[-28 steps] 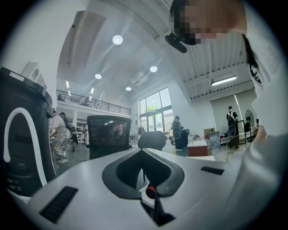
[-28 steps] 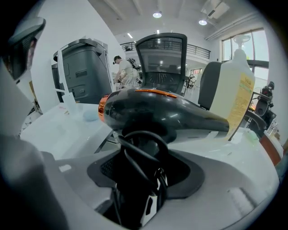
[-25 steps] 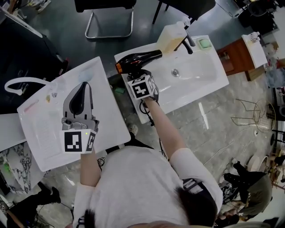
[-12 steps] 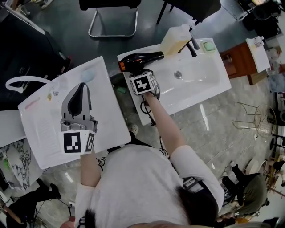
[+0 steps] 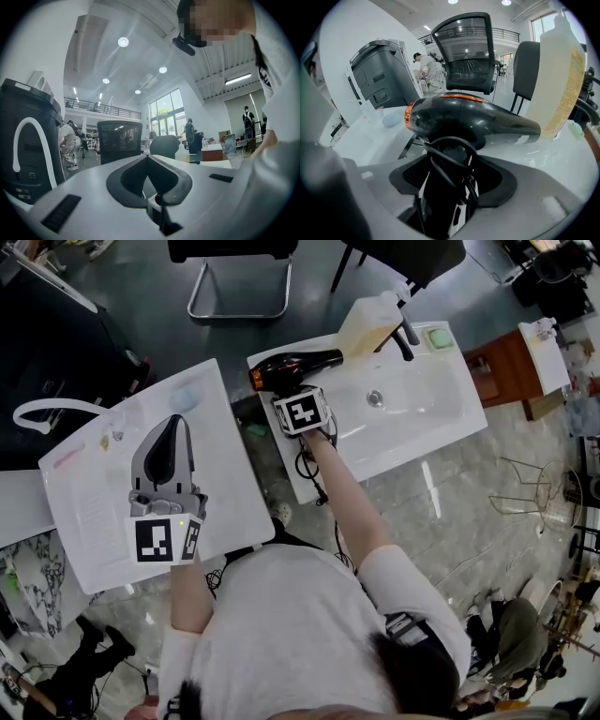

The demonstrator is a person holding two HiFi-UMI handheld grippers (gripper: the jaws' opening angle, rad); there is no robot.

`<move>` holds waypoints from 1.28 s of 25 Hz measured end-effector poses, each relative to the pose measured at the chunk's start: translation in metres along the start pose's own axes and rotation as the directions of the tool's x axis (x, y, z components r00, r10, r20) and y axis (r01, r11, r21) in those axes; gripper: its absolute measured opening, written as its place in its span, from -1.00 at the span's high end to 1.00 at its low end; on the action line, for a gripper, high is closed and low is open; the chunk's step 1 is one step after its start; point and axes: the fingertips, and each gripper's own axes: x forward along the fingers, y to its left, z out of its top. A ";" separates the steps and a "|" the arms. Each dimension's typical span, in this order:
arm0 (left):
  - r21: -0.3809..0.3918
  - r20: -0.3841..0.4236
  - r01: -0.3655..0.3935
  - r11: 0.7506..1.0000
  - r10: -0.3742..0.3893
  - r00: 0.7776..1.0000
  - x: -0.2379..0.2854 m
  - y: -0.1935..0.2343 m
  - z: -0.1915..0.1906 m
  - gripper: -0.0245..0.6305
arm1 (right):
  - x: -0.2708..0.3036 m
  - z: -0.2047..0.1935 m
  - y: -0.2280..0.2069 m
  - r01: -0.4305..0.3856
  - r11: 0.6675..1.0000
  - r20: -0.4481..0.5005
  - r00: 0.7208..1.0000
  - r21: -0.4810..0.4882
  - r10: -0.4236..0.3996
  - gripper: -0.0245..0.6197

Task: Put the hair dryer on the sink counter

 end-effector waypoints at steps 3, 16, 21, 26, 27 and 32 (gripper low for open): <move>0.004 0.001 -0.003 1.000 0.003 1.000 -0.003 -0.001 0.002 0.92 | -0.005 0.002 0.001 -0.018 1.000 0.012 1.000 0.013 0.018 -0.04; 0.017 0.030 0.053 0.998 -0.054 0.998 -0.014 -0.015 0.014 0.92 | -0.068 0.024 0.008 -0.032 0.998 0.268 0.963 0.058 0.015 -0.06; 0.017 0.066 0.109 0.994 -0.110 0.992 -0.019 -0.023 0.024 0.92 | -0.119 0.030 0.009 0.056 0.996 0.420 0.904 0.063 -0.078 0.64; 0.017 0.087 0.164 0.986 -0.165 0.982 -0.025 -0.029 0.034 0.92 | -0.166 0.027 0.018 0.078 0.992 0.503 0.856 0.100 -0.118 0.89; 0.016 0.090 0.175 0.985 -0.175 0.980 -0.026 -0.030 0.035 0.92 | -0.175 0.027 0.021 0.081 0.991 0.521 0.845 0.104 -0.124 0.89; 0.018 0.107 0.235 0.972 -0.236 0.966 -0.038 -0.037 0.042 0.92 | -0.224 0.019 0.034 0.127 0.981 0.600 0.777 0.144 -0.189 0.89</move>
